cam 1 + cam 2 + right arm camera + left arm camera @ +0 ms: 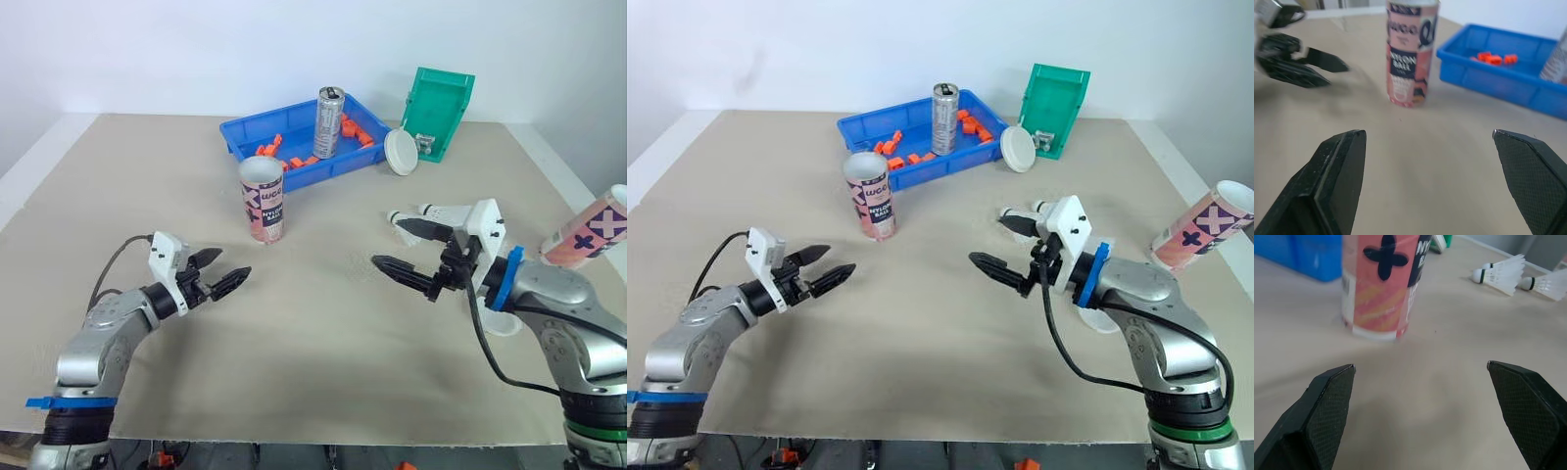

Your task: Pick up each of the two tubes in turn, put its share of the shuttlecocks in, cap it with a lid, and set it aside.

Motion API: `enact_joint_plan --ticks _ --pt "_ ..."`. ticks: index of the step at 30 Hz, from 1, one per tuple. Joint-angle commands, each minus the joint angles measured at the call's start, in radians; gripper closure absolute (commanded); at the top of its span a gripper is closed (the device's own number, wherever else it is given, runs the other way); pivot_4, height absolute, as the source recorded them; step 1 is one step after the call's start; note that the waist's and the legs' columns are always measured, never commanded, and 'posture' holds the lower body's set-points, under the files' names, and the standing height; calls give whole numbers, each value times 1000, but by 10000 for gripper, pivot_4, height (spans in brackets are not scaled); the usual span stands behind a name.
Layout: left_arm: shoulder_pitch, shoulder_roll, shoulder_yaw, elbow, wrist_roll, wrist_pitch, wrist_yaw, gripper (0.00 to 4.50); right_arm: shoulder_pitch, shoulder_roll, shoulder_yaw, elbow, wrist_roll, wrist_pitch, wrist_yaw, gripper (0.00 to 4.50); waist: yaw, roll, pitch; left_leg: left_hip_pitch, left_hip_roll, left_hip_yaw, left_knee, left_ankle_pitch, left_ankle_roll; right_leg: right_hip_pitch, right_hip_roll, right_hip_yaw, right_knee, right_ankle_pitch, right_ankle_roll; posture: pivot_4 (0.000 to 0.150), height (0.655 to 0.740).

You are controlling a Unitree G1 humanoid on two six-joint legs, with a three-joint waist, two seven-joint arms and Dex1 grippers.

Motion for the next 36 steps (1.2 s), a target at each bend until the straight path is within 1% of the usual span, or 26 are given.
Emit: enact_joint_plan --ticks 1,5,8,15,19,26,31,36 --pt "-61 -7 -23 87 34 -85 -56 0 14 19 3 -70 18 -5 -23 679 0 0 0 0 0 0 0 0 0 0 0 0 0 0 0 1500 7400" --pt "-145 -15 -59 214 75 -143 -99 0 28 43 8 -128 45 9 -44 679 1 0 0 0 0 0 0 0 0 0 0 0 0 0 0 1500 7400" --pt "-254 -43 -73 361 122 -171 -71 0 26 49 -17 -145 76 25 -63 679 5 -1 0 0 0 -1 0 0 0 0 0 -1 0 1 0 1500 7400" --pt "-366 -91 -95 537 171 -233 -102 0 62 27 -46 -168 83 38 -89 679 12 -2 0 -1 0 -1 0 0 0 0 0 -1 -1 0 1 1500 7400" --pt "-434 -116 -108 661 202 -292 -128 0 70 27 -81 -194 115 58 -118 679 16 -2 0 -2 0 -2 -1 0 0 -1 1 -2 0 0 1 1500 7400" --pt "-570 -145 -90 904 237 -396 -133 0 92 14 -100 -235 146 79 -142 679 16 -2 0 -2 -1 -3 0 0 0 -1 1 -2 -1 0 1 1500 7400" --pt "-663 -176 -84 1072 272 -475 -112 0 106 11 -111 -245 153 84 -161 679 16 -3 0 -3 -1 -3 0 0 0 -1 1 -3 -1 0 1 1500 7400" --pt "-735 -213 -75 1193 307 -536 -72 0 104 5 -116 -250 162 88 -176 679 16 -3 0 -4 -1 -4 0 0 0 -1 0 -2 -1 0 1 1500 7400"
